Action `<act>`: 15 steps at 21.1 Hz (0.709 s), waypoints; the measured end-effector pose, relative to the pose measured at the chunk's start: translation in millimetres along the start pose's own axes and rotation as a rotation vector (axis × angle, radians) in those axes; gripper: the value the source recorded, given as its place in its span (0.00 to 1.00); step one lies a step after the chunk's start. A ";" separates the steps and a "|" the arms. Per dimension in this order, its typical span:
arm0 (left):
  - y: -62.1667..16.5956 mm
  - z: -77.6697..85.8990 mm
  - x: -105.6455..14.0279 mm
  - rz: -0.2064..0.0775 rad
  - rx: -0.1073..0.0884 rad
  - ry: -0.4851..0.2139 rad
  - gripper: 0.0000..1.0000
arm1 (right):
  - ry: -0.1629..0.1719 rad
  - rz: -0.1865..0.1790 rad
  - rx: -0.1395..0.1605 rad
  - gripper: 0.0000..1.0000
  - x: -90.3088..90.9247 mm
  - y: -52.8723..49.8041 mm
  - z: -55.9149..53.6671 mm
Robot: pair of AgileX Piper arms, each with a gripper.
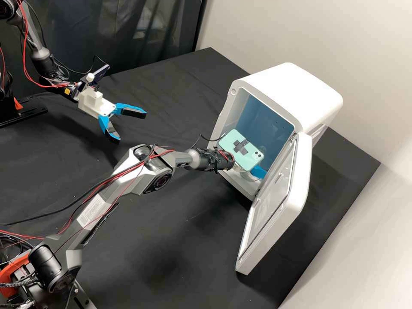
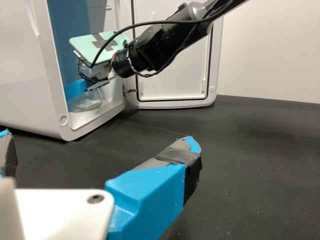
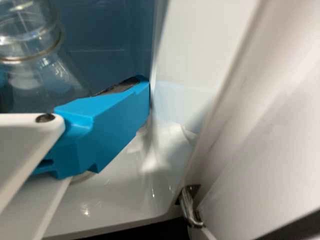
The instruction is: Place the flask in the incubator
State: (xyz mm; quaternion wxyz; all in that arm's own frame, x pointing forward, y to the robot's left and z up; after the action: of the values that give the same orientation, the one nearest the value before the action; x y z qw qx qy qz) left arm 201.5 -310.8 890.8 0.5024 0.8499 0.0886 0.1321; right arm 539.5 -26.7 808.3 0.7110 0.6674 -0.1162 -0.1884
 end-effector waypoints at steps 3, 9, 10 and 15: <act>0.0 0.0 0.0 0.000 0.000 0.000 1.00 | 0.015 -0.004 0.021 1.00 -5.3 3.5 0.6; 0.0 0.0 0.0 0.000 0.000 0.000 1.00 | 0.051 0.009 0.051 1.00 -15.1 15.4 -2.9; 0.0 0.0 0.0 0.000 0.000 0.000 1.00 | 0.053 0.006 0.049 1.00 -16.2 14.7 -2.4; 0.0 0.0 0.0 0.000 0.000 0.000 1.00 | 0.066 0.001 0.046 1.00 -19.5 15.8 -1.6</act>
State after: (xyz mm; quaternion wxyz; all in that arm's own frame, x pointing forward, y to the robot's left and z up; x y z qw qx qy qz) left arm 201.5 -310.8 890.8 0.5024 0.8499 0.0886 0.1321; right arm 524.4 -16.4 825.6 0.6989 0.6895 -0.0973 -0.1632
